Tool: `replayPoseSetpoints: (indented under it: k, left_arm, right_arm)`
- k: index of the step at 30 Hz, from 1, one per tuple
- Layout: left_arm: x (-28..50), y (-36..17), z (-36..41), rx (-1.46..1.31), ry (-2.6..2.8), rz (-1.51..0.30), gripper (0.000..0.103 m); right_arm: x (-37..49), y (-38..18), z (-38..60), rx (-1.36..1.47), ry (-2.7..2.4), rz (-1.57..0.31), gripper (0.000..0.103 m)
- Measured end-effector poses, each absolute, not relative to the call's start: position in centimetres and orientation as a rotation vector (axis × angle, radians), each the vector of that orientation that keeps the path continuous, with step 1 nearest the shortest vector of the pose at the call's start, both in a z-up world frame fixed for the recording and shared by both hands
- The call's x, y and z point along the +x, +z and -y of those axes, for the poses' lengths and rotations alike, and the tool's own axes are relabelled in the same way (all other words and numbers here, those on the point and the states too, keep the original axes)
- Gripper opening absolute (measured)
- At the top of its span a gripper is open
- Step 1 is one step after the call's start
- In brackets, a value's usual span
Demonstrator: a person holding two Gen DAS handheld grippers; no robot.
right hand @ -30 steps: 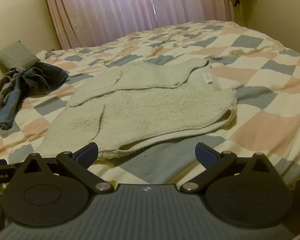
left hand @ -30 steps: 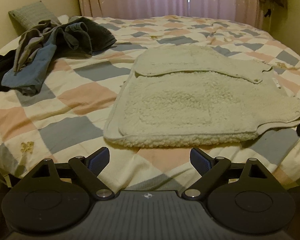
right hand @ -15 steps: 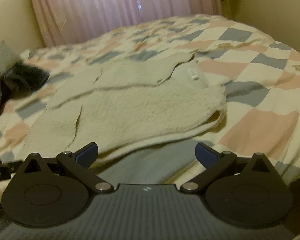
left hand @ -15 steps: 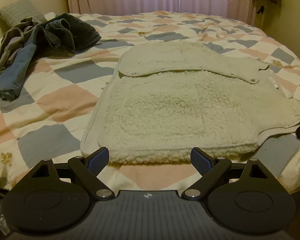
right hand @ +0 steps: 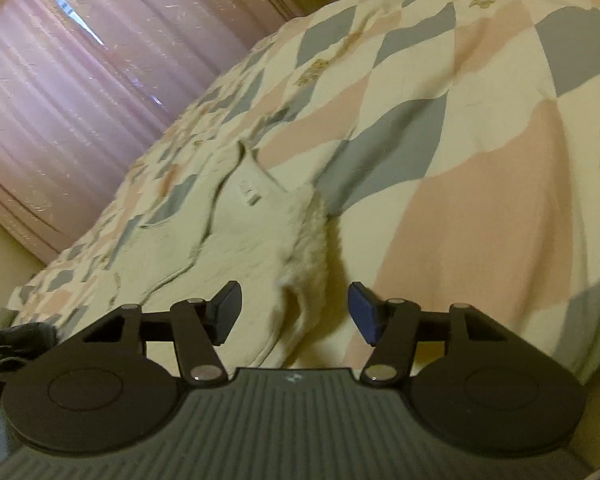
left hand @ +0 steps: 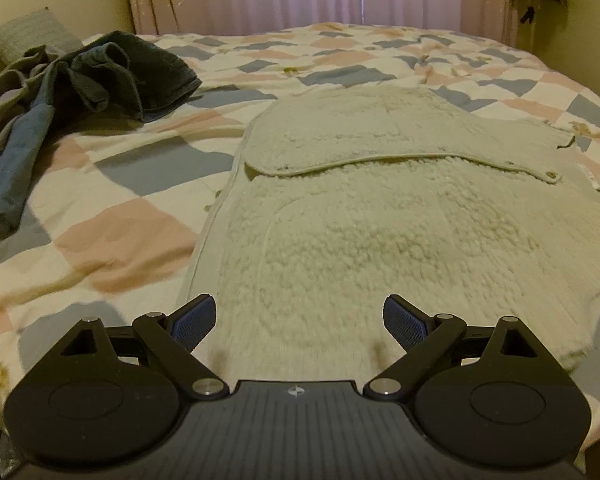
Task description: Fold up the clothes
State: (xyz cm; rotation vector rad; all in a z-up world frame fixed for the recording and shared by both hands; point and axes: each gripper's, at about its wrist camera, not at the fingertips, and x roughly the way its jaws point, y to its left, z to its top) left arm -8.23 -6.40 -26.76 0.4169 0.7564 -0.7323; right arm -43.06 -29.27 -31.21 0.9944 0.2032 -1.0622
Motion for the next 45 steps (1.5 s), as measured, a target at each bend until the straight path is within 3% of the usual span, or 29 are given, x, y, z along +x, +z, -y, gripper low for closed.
replayPoseSetpoints:
  k: [3, 5, 6, 7, 12, 20, 24, 30, 33, 35, 37, 45]
  left_arm:
    - [-6.6, -28.2, 7.2, 0.4, -0.739, -0.767, 0.093]
    - [-5.6, -29.8, 7.7, 0.416, -0.749, -0.808, 0.087]
    - [-5.2, -30.6, 7.9, 0.422, -0.76, -0.829, 0.086]
    - [-4.9, -31.1, 7.8, 0.415, -0.772, -0.842, 0.086]
    - [-3.9, -30.2, 5.6, 0.364, -0.783, -0.821, 0.083]
    - [1.9, -26.2, -3.3, 0.204, -0.635, -0.774, 0.082]
    - [4.7, -25.5, -7.6, 0.139, -0.547, -0.789, 0.082]
    - [6.2, -26.6, -10.0, 0.119, -0.541, -0.844, 0.082]
    - [6.4, -27.2, -9.9, 0.099, -0.586, -0.869, 0.082]
    - [6.5, -27.7, -9.6, 0.066, -0.629, -0.896, 0.081]
    - [6.4, -28.0, -9.0, 0.009, -0.691, -0.933, 0.081]
    - [5.5, -30.1, -6.4, -0.156, -0.849, -1.066, 0.081]
  right_arm:
    - [-42.0, -32.5, 30.3, 1.016, -1.044, -0.184, 0.053]
    - [-41.3, -33.2, 30.9, 1.028, -1.035, -0.201, 0.024]
    - [-41.0, -33.6, 31.2, 1.04, -1.026, -0.205, 0.014]
    - [-40.8, -34.0, 31.5, 1.06, -1.014, -0.199, 0.011]
    - [-38.0, -30.7, 31.6, 0.929, -1.028, -0.246, 0.01]
    - [-20.7, -18.8, 22.9, 0.243, -0.672, -0.349, 0.01]
    - [-12.5, -19.8, 13.0, -0.036, -0.381, -0.45, 0.01]
    - [-5.9, -29.1, 6.7, -0.082, -0.194, -0.745, 0.01]
    - [-6.0, -30.5, 6.3, -0.109, -0.194, -0.775, 0.017]
    - [-6.5, -29.8, 5.7, -0.155, -0.188, -0.769, 0.056]
    - [-7.3, -28.8, 5.6, -0.207, -0.193, -0.737, 0.072]
    - [-14.5, -25.2, 11.4, -0.113, -0.341, -0.749, 0.072]
